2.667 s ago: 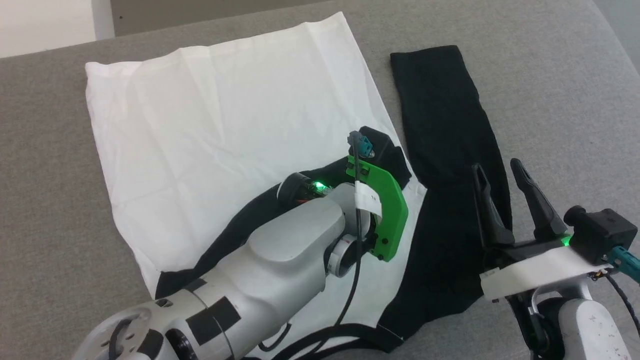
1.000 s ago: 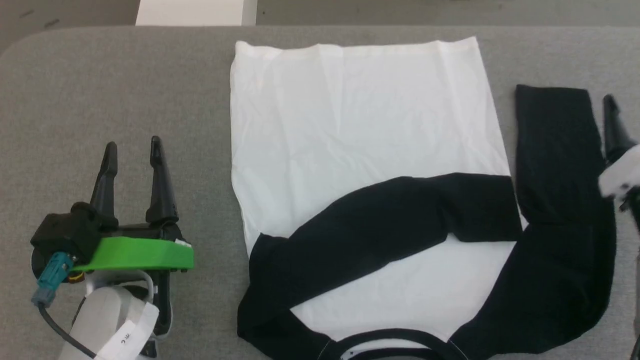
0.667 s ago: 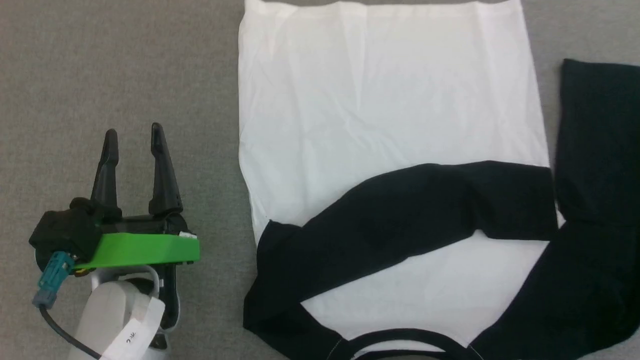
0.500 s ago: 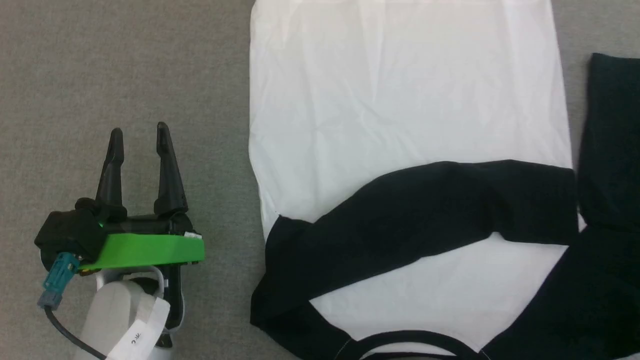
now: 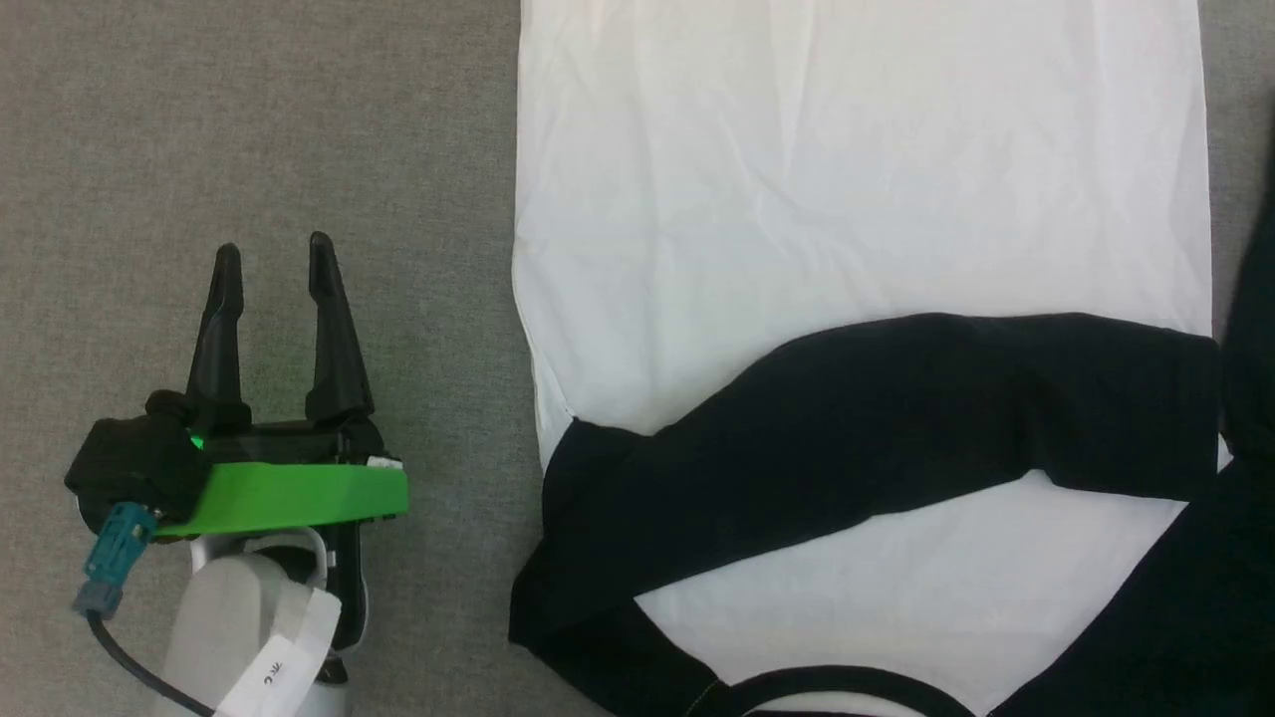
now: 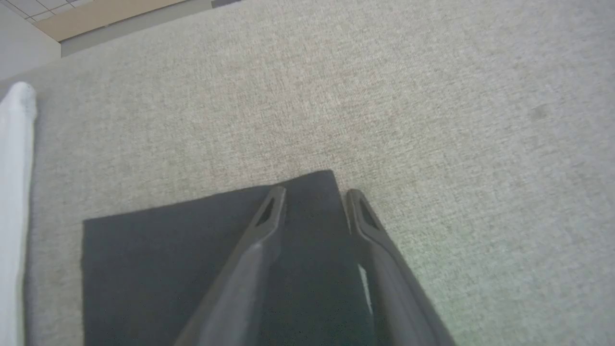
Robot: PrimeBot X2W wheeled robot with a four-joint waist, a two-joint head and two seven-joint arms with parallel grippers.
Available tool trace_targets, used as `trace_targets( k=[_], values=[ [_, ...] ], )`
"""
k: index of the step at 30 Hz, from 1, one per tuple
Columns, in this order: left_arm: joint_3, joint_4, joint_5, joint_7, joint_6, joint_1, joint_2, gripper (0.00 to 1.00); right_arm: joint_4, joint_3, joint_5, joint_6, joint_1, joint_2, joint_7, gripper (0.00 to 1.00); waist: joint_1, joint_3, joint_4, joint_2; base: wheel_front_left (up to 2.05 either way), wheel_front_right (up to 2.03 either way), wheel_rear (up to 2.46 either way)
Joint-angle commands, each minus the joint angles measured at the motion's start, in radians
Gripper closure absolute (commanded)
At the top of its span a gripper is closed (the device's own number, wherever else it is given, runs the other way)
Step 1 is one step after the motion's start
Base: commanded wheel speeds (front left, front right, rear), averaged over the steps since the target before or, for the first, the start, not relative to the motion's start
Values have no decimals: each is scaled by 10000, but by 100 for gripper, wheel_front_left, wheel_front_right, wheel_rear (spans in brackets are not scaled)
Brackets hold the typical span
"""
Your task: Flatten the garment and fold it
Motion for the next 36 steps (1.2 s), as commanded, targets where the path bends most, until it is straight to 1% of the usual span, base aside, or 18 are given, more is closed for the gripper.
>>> trace_targets(
  k=[1,5,9,11,15,20,21,22,26,30,32,36],
  values=[
    [53,-18,129,-47,-74,-130,-65,0,211,-37,-94,-15,441,311,339,100,-1,-32,-25,73,0,0,0],
    [132,163,196,-47,-188,-100,-117,0,-439,-80,47,-15,768,472,-111,100,-1,-274,-112,73,0,0,0],
    [242,420,262,-47,-290,-20,-142,0,-1254,43,338,-15,1356,539,-657,100,-1,-808,-262,73,0,0,0],
    [268,572,278,-47,-348,74,-154,0,-1803,198,422,-15,1841,496,-825,100,-1,-1150,-345,73,0,0,0],
    [340,854,291,-47,-458,319,-168,0,-3584,571,639,-15,3034,484,-831,100,-1,-1933,-554,73,0,0,0],
    [409,1137,292,-47,-517,686,-178,0,-6351,1153,804,-15,4559,770,34,100,-1,-2775,-807,73,0,0,0],
    [412,1175,285,-47,-533,761,-181,0,-7046,1270,852,-15,4900,878,326,100,-1,-2926,-842,73,0,0,0],
    [408,1239,279,-47,-547,890,-187,0,-8261,1503,904,-15,5458,1078,830,100,-1,-3154,-883,73,0,0,0],
    [353,1310,265,-47,-575,1045,-198,0,-10254,2220,1037,-15,6288,1338,1668,100,-1,-3422,-863,73,0,0,0],
    [310,1365,227,-47,-606,1109,-207,0,-11606,3173,1078,-15,6730,1485,2260,100,-1,-3596,-718,73,0,0,0],
    [308,1403,197,-47,-619,1159,-211,0,-12031,3741,1102,-15,6837,1486,2450,100,-1,-3681,-630,73,0,0,0],
    [282,1467,176,-47,-632,1230,-220,0,-12319,5074,1219,-15,6846,1372,2637,100,-1,-3801,-476,73,0,0,0]
  ],
)
